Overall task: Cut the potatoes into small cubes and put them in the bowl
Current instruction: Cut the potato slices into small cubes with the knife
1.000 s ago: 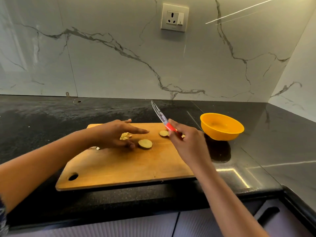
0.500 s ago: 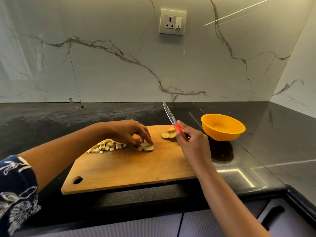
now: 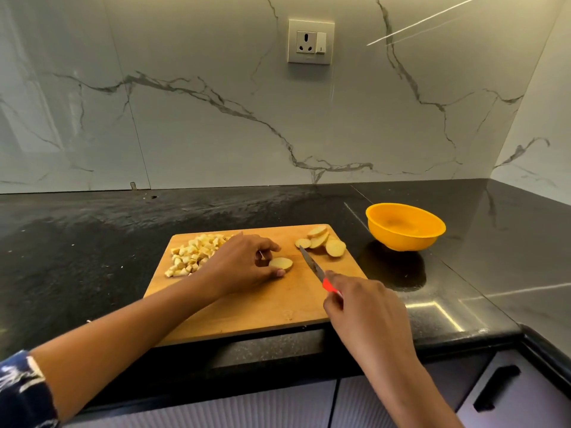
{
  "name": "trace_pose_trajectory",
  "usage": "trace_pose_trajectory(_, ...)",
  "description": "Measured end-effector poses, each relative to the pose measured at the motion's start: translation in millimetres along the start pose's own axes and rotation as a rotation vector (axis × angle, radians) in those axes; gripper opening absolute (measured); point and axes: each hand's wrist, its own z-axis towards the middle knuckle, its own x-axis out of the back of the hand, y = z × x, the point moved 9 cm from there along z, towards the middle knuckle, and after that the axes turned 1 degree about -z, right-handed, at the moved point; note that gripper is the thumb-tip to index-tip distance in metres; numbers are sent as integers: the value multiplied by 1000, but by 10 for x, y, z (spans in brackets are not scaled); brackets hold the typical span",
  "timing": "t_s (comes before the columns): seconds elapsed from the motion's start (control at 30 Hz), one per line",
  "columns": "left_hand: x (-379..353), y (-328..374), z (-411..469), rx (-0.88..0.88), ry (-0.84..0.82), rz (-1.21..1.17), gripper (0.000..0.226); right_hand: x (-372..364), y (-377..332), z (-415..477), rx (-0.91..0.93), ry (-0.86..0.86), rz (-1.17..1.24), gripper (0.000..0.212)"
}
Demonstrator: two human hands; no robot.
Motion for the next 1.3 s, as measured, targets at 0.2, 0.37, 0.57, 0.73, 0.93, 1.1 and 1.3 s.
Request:
trace_pose_trajectory(0.2, 29, -18, -44, -29, 44, 4, 45, -77, -79, -58, -25, -31, 2, 43)
trace_pose_trajectory(0.37, 61, 15, -79, -68, 70, 27, 36, -228, -264, -44, 6, -46, 1, 46)
trace_pose_trajectory(0.57, 128, -9, -91, -59, 106, 192, 36, -345, -439, 140, 52, -85, -4, 47)
trace_pose_trajectory(0.73, 173, -123, -87, -20, 97, 201, 38, -361, -406, 312, 64, -122, 6, 41)
trace_pose_trajectory(0.93, 139, -208, -78, 18, 61, 231, 48, -311, -302, 286, 110, -91, 51, 46)
trace_pose_trajectory(1.1, 113, -233, -50, 24, 35, 235, 46, -209, -158, 372, 122, -66, 53, 44)
trace_pose_trajectory(1.3, 95, -249, -40, -20, 51, 187, 41, -244, -157, 369, 130, -95, 69, 45)
